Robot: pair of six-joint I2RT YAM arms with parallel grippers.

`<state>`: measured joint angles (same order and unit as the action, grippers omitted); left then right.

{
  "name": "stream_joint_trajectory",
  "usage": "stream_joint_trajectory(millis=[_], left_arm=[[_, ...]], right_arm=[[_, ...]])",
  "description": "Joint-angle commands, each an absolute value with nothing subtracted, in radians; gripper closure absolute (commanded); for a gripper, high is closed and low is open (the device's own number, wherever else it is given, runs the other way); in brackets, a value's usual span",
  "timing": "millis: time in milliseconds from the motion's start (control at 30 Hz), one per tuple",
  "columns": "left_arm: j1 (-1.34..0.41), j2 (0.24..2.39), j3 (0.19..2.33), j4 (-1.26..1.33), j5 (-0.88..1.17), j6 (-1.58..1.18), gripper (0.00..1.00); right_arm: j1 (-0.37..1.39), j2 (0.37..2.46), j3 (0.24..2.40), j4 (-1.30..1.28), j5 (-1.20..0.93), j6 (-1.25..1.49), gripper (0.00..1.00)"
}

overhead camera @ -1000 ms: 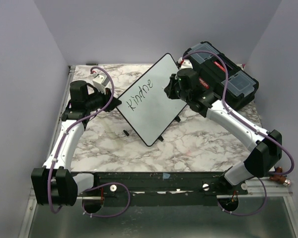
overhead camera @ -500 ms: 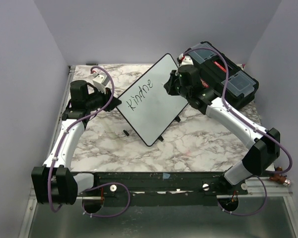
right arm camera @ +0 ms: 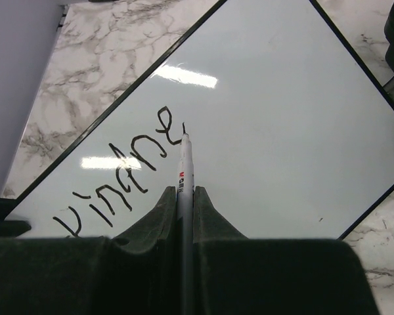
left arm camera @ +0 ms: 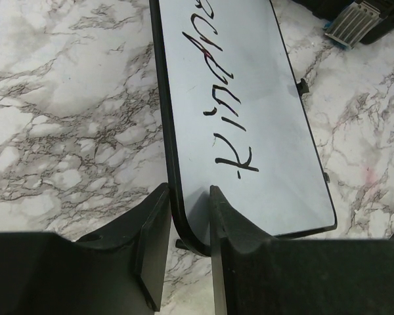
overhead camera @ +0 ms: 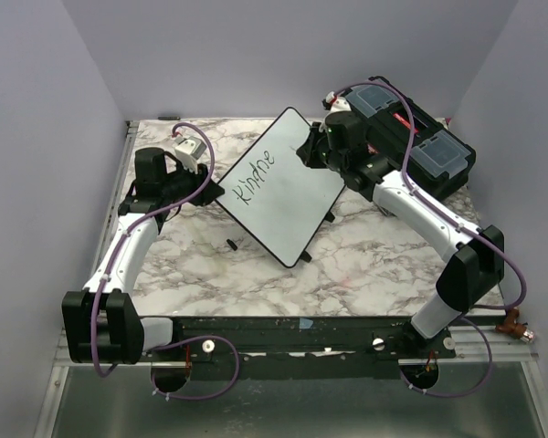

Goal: Write a sentence on the whiteboard

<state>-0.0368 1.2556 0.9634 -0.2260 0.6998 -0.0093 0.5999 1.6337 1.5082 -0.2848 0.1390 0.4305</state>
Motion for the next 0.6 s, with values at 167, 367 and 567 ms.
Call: stream_joint_trajectory(millis=[167,367,567], left_arm=[[-0.041,1.238,0.955,-0.198,0.691,0.041,0.72],[-0.041,1.221,0.908,-0.155,0.675,0.02,0.65],[-0.041,1.193,0.874,-0.122,0.667,0.007,0.64]], right_arm=[[0.583,1.653,1.515,-0.246,0.094,0.454,0.99],[0.58,1.646,1.486,-0.237,0.087,0.458,0.99],[0.578,1.639,1.467,-0.233,0.082,0.461,0.99]])
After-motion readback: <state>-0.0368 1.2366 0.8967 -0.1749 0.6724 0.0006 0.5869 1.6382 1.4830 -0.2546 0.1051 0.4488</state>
